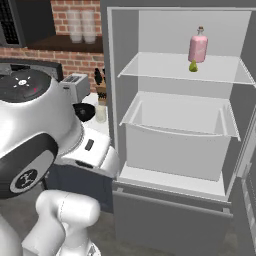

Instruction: Grab a lemon wedge from the fridge and one ice cube from the ice bowl, and put them in the glass of lemonade.

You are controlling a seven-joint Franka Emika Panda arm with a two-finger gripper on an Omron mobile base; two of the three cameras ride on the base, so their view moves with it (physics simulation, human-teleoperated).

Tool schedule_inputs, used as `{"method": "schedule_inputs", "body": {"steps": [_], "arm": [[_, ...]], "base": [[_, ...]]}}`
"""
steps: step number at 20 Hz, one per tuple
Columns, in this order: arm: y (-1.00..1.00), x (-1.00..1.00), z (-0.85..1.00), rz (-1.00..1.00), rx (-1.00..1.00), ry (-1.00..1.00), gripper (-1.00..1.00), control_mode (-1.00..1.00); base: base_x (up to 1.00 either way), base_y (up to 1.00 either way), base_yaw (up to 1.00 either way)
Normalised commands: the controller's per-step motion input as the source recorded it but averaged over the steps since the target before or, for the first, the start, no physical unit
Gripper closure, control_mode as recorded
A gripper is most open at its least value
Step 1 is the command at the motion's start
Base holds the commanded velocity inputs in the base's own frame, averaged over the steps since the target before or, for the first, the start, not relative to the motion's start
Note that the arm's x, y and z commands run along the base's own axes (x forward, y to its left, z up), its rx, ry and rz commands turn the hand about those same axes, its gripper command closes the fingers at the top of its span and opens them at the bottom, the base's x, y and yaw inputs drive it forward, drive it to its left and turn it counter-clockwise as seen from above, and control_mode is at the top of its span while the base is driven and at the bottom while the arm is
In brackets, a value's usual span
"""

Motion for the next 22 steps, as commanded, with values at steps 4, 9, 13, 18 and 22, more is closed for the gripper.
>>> {"method": "schedule_inputs", "body": {"steps": [4,9,13,18,22], "arm": [[-0.24,0.02,0.0,0.0,0.0,0.0,-1.0,1.0],[0.0,0.0,0.0,0.0,0.0,0.0,-1.0,1.0],[0.0,0.0,0.0,0.0,0.0,0.0,-1.0,1.0],[0.0,0.0,0.0,0.0,0.0,0.0,-1.0,1.0],[-0.11,0.16,0.0,0.0,0.02,0.0,-1.0,-1.0]], "base": [[0.04,-0.67,0.0],[0.41,-0.46,0.0],[0.74,-0.09,0.0],[0.97,0.0,0.0],[0.71,-0.09,0.0]]}}
